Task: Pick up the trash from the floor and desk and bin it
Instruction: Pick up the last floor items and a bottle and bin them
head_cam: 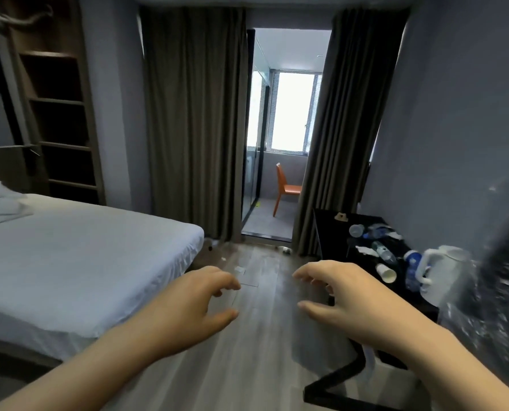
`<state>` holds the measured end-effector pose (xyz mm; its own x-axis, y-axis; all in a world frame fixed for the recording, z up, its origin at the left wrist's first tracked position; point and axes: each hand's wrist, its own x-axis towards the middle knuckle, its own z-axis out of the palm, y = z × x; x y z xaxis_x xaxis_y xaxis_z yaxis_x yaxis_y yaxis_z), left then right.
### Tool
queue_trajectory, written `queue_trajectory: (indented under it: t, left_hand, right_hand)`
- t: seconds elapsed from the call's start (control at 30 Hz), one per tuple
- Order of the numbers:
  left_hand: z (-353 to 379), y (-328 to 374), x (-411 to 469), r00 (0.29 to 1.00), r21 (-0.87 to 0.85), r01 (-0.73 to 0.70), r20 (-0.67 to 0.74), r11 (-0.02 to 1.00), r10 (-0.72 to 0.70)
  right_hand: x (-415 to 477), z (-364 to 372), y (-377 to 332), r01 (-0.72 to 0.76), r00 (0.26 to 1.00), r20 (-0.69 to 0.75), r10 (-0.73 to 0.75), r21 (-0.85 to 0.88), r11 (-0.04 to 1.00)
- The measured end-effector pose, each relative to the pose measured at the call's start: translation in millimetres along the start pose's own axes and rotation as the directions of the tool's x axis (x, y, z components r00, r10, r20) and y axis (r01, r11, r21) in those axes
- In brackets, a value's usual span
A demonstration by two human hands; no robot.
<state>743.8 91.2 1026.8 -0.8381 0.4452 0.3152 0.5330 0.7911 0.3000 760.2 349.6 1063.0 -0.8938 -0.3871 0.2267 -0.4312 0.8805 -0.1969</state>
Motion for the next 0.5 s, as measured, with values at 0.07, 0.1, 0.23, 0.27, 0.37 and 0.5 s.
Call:
queue_trajectory:
  t: [0.07, 0.1, 0.23, 0.27, 0.37, 0.5]
  left_hand:
    - [-0.7, -33.2, 27.4, 1.000, -0.010, 0.011, -0.005, 1.000, -0.011]
    - [-2.2, -50.2, 41.6, 1.000, -0.011, 0.018, -0.004, 1.000, -0.018]
    - [-2.7, -114.6, 103.0, 0.999, -0.013, 0.035, 0.000, 0.999, -0.035]
    - [-0.4, -125.6, 115.6, 0.999, -0.012, 0.036, 0.004, 0.999, -0.036]
    - [14.8, -159.1, 156.0, 0.999, -0.032, 0.030, 0.032, 0.999, -0.029]
    - [35.0, -199.1, 220.1, 0.998, -0.045, 0.028, 0.057, 0.999, -0.025]
  right_hand:
    - [43.5, 8.8, 9.9, -0.007, 1.000, 0.005, 0.007, -0.001, 1.000]
    - [65.8, 12.3, 13.8, -0.013, 1.000, 0.012, 0.013, -0.001, 1.000]
    - [147.6, 29.8, 30.1, -0.033, 0.999, 0.032, 0.033, 0.008, 0.999]
    - [162.0, 33.4, 34.0, -0.039, 0.999, 0.038, 0.038, 0.016, 0.999]
    - [208.3, 48.2, 53.8, -0.053, 0.996, 0.069, 0.051, 0.025, 0.998]
    - [273.3, 66.5, 93.1, -0.059, 0.994, 0.089, 0.059, 0.000, 0.998]
